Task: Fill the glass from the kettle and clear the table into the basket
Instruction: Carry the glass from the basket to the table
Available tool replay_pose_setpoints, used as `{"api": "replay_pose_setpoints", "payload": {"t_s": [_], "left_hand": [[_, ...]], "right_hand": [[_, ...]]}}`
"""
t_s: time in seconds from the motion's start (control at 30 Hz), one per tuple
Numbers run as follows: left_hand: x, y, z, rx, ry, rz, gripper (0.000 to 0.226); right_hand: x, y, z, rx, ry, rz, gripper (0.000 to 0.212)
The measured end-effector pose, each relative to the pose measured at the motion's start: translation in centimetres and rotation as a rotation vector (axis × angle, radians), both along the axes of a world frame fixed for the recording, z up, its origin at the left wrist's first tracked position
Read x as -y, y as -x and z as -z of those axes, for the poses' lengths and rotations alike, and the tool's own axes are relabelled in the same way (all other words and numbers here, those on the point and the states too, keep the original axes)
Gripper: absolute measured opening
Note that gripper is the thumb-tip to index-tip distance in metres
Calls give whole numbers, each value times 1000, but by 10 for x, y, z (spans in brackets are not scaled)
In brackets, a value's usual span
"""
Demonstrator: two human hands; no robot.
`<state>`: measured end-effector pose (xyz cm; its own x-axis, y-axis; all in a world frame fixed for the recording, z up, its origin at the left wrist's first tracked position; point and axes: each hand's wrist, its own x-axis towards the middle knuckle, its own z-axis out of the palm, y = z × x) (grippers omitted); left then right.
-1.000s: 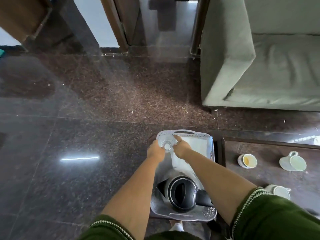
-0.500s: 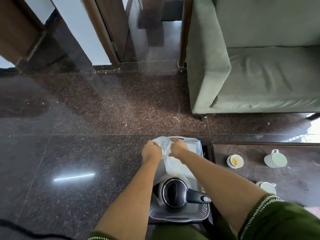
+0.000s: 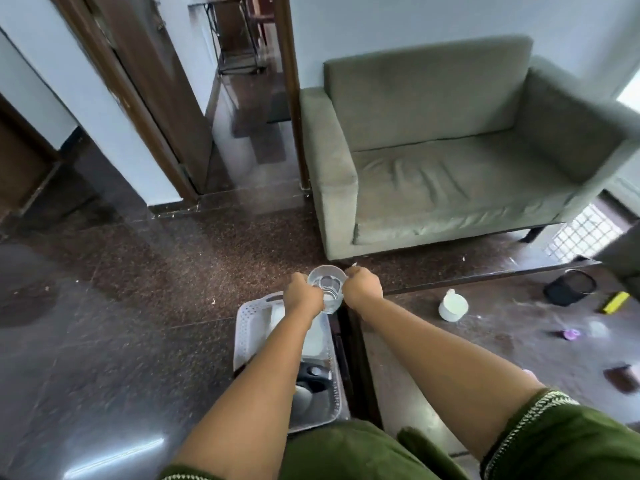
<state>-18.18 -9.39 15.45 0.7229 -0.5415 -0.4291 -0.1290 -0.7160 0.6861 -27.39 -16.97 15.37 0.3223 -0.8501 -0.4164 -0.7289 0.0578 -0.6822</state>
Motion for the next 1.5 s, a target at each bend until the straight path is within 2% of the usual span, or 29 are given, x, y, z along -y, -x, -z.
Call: {"api": "replay_pose_setpoints", "payload": {"t_s": [0.1, 0.17, 0.27, 0.4, 0.53, 0.63, 0.8, 1.03, 1.23, 1.37, 1.5], "left_hand": [[10, 52, -6, -80, 59, -46, 60], [17, 86, -8, -124, 82, -52, 65], [28, 137, -5, -220, 134, -29, 49], [42, 200, -6, -234, 196, 26, 24], [56, 241, -1, -269, 198, 53, 22], [70, 269, 10, -370, 212, 70, 21], [100, 307, 35, -513, 226, 70, 19], [159, 339, 89, -502, 123, 183, 36], [204, 373, 138, -469, 67, 283, 32], [222, 389, 186, -375, -4, 354, 32], [241, 402, 230, -436, -64, 376, 39]], "right_hand": [[8, 57, -8, 49, 9, 19, 30], [12, 95, -11, 82, 8, 23, 32], [16, 147, -15, 99, 10, 58, 40], [18, 206, -16, 73, -58, 134, 47], [25, 251, -7, 135, -96, 216, 38], [37, 280, 4, 207, -135, 278, 38], [64, 313, 27, 160, -185, 348, 41], [106, 354, 84, 209, -258, 516, 37], [148, 392, 137, 343, -329, 714, 23], [166, 410, 174, 269, -329, 734, 23], [189, 421, 218, 116, -327, 654, 34]]}}
